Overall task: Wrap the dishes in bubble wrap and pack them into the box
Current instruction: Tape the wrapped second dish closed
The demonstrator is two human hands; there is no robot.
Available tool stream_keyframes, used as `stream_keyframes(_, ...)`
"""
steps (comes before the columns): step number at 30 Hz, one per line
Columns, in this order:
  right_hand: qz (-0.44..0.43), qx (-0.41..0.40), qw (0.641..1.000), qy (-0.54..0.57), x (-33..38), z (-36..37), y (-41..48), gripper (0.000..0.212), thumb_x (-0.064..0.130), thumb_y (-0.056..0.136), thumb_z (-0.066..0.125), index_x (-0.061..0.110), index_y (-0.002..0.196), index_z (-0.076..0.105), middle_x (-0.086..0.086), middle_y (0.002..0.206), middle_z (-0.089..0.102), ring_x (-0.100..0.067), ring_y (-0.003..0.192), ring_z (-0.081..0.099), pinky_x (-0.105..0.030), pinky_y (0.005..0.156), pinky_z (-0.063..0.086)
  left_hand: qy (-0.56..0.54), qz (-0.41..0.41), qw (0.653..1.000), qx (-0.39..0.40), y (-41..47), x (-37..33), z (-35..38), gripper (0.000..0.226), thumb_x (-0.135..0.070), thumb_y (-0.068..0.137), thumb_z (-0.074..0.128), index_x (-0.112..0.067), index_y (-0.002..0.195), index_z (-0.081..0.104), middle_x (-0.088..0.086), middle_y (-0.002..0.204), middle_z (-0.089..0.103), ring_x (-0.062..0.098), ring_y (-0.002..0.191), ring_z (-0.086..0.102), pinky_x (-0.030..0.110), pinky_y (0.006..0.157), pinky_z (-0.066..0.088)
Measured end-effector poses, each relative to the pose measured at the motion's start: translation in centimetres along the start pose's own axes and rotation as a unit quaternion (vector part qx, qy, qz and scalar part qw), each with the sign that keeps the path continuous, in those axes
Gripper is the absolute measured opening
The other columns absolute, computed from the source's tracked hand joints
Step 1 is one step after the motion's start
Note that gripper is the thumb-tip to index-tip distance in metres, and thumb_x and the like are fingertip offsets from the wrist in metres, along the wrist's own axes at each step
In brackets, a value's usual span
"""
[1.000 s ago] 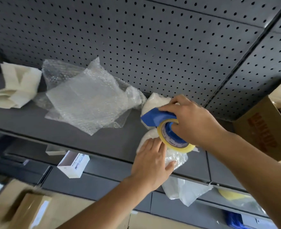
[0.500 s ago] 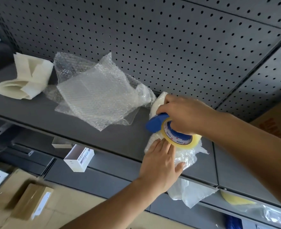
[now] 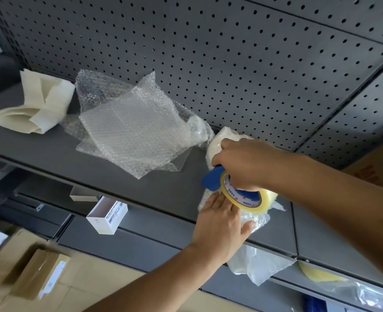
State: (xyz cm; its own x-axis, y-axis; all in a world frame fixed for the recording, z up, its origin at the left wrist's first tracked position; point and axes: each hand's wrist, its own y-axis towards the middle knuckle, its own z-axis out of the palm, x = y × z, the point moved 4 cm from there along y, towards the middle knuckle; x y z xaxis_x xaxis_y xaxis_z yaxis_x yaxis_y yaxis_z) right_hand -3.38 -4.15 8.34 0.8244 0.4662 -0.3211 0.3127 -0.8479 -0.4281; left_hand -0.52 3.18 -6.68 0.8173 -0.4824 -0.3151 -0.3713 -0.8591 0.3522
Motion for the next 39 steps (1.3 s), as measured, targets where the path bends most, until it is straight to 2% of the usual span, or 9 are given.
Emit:
stream_keyframes(6, -0.005, 0.019, 1.0, 0.022, -0.1, -0.3, 0.2, 0.037, 0.01, 0.09, 0.057, 0.026, 0.122, 0.063, 0.004, 0.089, 0.034, -0.017, 0.066, 0.042, -0.029, 0.053, 0.029, -0.017, 0.012, 0.999, -0.043, 0.1, 0.1, -0.1, 0.061, -0.061, 0.086, 0.055, -0.015, 0.123, 0.069, 0.002, 0.124, 0.073, 0.015, 0.122, 0.064, 0.031, 0.112, 0.044)
stream_keyframes(10, 0.003, 0.029, 0.999, 0.018, 0.3, -0.1, 0.3, 0.042, 0.012, 0.09, 0.057, 0.026, 0.13, 0.06, -0.001, 0.104, 0.041, -0.023, 0.077, 0.046, -0.029, 0.052, 0.026, -0.062, 0.025, 0.99, -0.122, -0.1, 0.6, 0.0, 0.045, -0.056, 0.085, 0.065, -0.02, 0.109, 0.075, -0.004, 0.114, 0.076, 0.012, 0.116, 0.066, 0.026, 0.107, 0.047)
stream_keyframes(13, 0.006, 0.025, 0.999, 0.021, 0.2, 0.2, 0.3, 0.043, 0.011, 0.089, 0.056, 0.026, 0.129, 0.06, -0.001, 0.103, 0.041, -0.024, 0.083, 0.045, -0.029, 0.052, 0.026, -0.096, 0.056, 0.97, -0.218, -1.0, 0.9, 0.6, 0.031, -0.047, 0.084, 0.073, -0.017, 0.091, 0.076, -0.004, 0.097, 0.076, 0.016, 0.106, 0.068, 0.032, 0.106, 0.049)
stream_keyframes(16, 0.014, 0.021, 0.999, 0.04, -0.3, 0.7, 0.0, 0.046, 0.009, 0.087, 0.055, 0.027, 0.129, 0.06, -0.002, 0.106, 0.044, -0.024, 0.084, 0.044, -0.031, 0.056, 0.029, -0.108, 0.04, 0.959, -0.26, -1.6, 0.8, 0.4, 0.039, -0.049, 0.078, 0.075, -0.013, 0.09, 0.064, 0.002, 0.088, 0.066, 0.021, 0.1, 0.058, 0.035, 0.1, 0.053)
stream_keyframes(19, 0.019, 0.018, 0.998, 0.052, -0.4, 1.3, -0.3, 0.052, 0.01, 0.088, 0.054, 0.029, 0.137, 0.055, -0.003, 0.113, 0.045, -0.025, 0.09, 0.042, -0.035, 0.067, 0.034, -0.134, -0.03, 0.949, -0.283, -1.7, 0.8, -0.9, 0.054, -0.054, 0.074, 0.074, -0.013, 0.098, 0.049, 0.008, 0.097, 0.059, 0.023, 0.102, 0.05, 0.041, 0.091, 0.057)
stream_keyframes(24, 0.025, 0.018, 0.997, 0.075, -0.9, 1.3, -0.8, 0.048, 0.011, 0.087, 0.051, 0.03, 0.13, 0.058, -0.001, 0.111, 0.046, -0.025, 0.09, 0.049, -0.032, 0.064, 0.034, -0.187, -0.218, 0.94, -0.184, -2.6, 1.8, -0.4, 0.089, -0.062, 0.061, 0.08, -0.009, 0.127, 0.052, 0.004, 0.131, 0.052, 0.025, 0.121, 0.05, 0.039, 0.105, 0.045)
stream_keyframes(29, 0.034, 0.027, 0.997, 0.062, -0.9, 0.7, -0.9, 0.013, 0.013, 0.087, 0.053, 0.025, 0.087, 0.05, -0.001, 0.101, 0.045, -0.016, 0.067, 0.042, -0.029, 0.052, 0.026, -0.199, -0.229, 0.948, -0.095, -1.7, 2.4, -0.7, 0.09, -0.063, 0.063, 0.073, -0.013, 0.134, 0.048, -0.001, 0.129, 0.054, 0.019, 0.119, 0.054, 0.033, 0.1, 0.049)
stream_keyframes(33, 0.042, 0.018, 0.996, 0.079, -1.3, 1.1, -0.9, 0.038, 0.018, 0.09, 0.054, 0.025, 0.128, 0.051, -0.002, 0.117, 0.049, -0.022, 0.083, 0.051, -0.028, 0.054, 0.028, -0.24, -0.253, 0.937, -0.03, -0.2, 2.9, -1.4, 0.089, -0.051, 0.054, 0.09, -0.017, 0.123, 0.046, -0.006, 0.117, 0.045, 0.014, 0.105, 0.054, 0.028, 0.083, 0.053)
stream_keyframes(39, 0.063, -0.047, 0.987, 0.142, -1.5, 2.8, -2.6, 0.047, 0.019, 0.092, 0.05, 0.035, 0.136, 0.044, 0.002, 0.128, 0.044, -0.027, 0.108, 0.051, -0.035, 0.083, 0.046, -0.251, -0.296, 0.921, 0.036, 1.2, 3.5, -1.7, 0.099, -0.04, 0.056, 0.094, -0.012, 0.132, 0.037, -0.001, 0.115, 0.041, 0.019, 0.098, 0.057, 0.026, 0.077, 0.051)
